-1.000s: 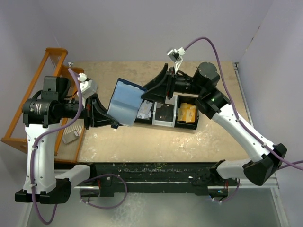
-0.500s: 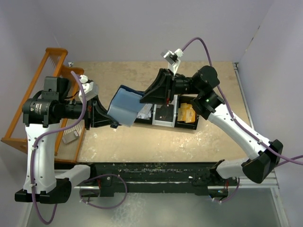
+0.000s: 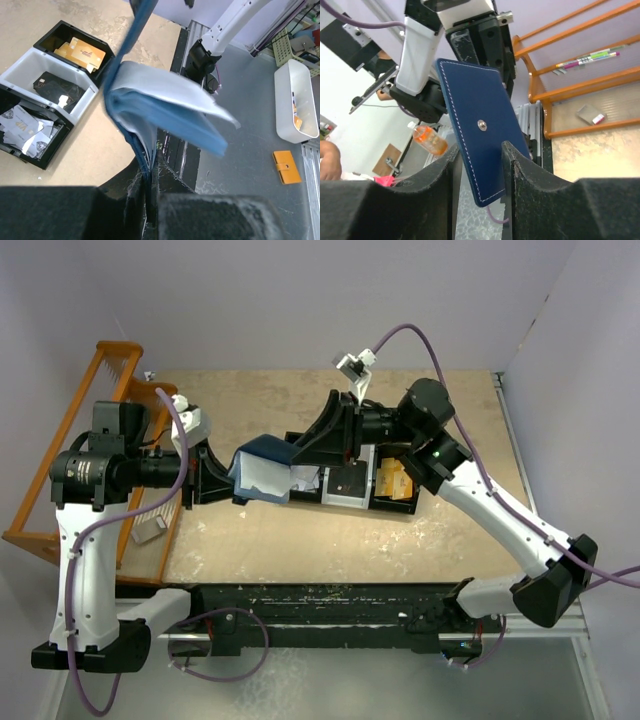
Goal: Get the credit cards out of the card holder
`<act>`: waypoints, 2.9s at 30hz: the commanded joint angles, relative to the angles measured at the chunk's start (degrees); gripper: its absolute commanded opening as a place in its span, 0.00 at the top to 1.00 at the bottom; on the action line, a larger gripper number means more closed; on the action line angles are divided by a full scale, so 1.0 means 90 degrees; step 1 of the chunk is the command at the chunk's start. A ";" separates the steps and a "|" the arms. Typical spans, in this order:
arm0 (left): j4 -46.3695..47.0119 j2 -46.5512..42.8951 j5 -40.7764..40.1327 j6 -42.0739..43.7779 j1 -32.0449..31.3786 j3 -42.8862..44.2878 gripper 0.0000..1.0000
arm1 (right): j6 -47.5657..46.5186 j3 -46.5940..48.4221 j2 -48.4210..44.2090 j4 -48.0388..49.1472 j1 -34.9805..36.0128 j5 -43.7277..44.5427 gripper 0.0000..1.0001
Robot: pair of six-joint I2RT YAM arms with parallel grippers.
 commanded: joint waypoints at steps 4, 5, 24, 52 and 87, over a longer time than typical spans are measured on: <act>0.0253 -0.0020 0.0588 -0.0465 -0.0023 0.0134 1.00 | -0.1671 0.0603 -0.0125 -0.1751 0.0285 0.1052 0.40; 0.0286 -0.0014 0.0616 -0.0606 -0.0027 0.0122 1.00 | -0.1817 0.0578 -0.0171 -0.1746 0.0315 0.1155 0.33; 0.0715 0.0304 -0.0174 -0.2361 -0.0018 -0.0254 1.00 | -0.5616 -0.0159 -0.1175 -0.2001 0.1825 0.4633 0.01; 0.0083 0.0407 0.0025 -0.1735 -0.0018 -0.0035 1.00 | -0.6707 0.0396 -0.0537 -0.2586 0.3009 0.6956 0.03; -0.0689 0.0533 0.0830 -0.1096 -0.0034 0.0243 1.00 | -0.6877 0.0381 -0.0604 -0.2043 0.3154 0.8689 0.13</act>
